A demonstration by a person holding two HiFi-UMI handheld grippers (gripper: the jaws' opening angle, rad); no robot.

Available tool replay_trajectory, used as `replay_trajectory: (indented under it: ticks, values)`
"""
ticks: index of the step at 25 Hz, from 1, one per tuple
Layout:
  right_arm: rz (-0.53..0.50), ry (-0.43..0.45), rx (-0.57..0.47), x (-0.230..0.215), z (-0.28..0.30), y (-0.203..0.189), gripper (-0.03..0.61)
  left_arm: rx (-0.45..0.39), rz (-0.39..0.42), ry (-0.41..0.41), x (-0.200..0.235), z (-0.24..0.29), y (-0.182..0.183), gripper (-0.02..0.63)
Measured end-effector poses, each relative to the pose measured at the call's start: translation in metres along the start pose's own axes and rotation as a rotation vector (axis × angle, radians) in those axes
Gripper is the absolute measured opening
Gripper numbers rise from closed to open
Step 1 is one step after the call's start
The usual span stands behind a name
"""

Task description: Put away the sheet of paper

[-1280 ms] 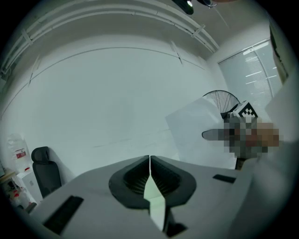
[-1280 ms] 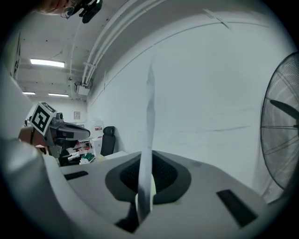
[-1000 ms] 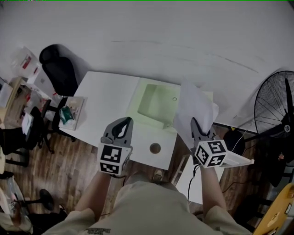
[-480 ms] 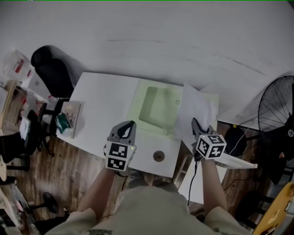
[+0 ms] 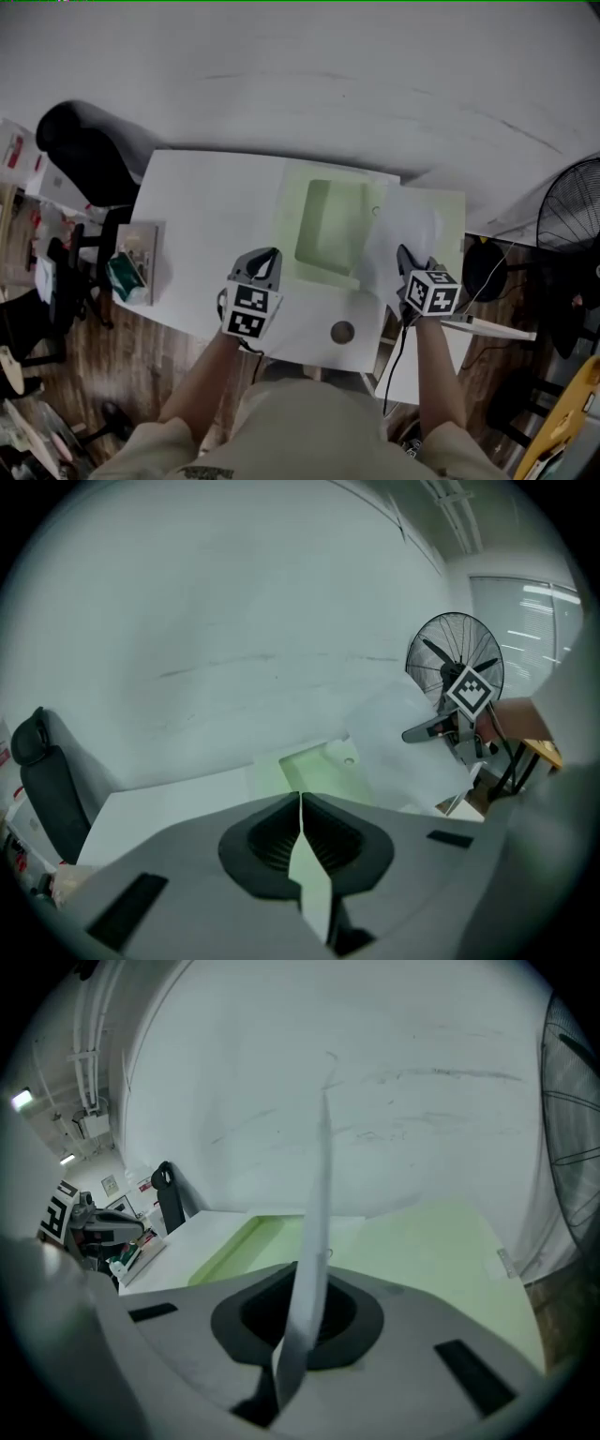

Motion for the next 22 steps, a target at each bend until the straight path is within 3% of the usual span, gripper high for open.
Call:
replay_trajectory:
  ticks: [6, 11, 22]
  values:
    - [0.038, -0.006, 0.09, -0.005, 0.043, -0.011, 0.023, 0.104, 0.003, -0.075, 0.016, 0.041, -0.035, 0.025]
    - [0.112, -0.024, 0.124, -0.015, 0.07, -0.018, 0.023, 0.133, 0.05, -0.134, 0.018, 0.07, -0.052, 0.025]
    - [0.264, 0.053, 0.168, 0.006, 0.127, -0.021, 0.023, 0.211, 0.024, -0.218, 0.019, 0.09, -0.081, 0.025]
Point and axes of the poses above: the fingertips, and each gripper's own axes: z forward along the fingers, x to its left, y out of its top, the point moved 4 cm from there along -z, backward along the fingers, and after that the axes turned 3 degrees about z, right-handed, at the moved point
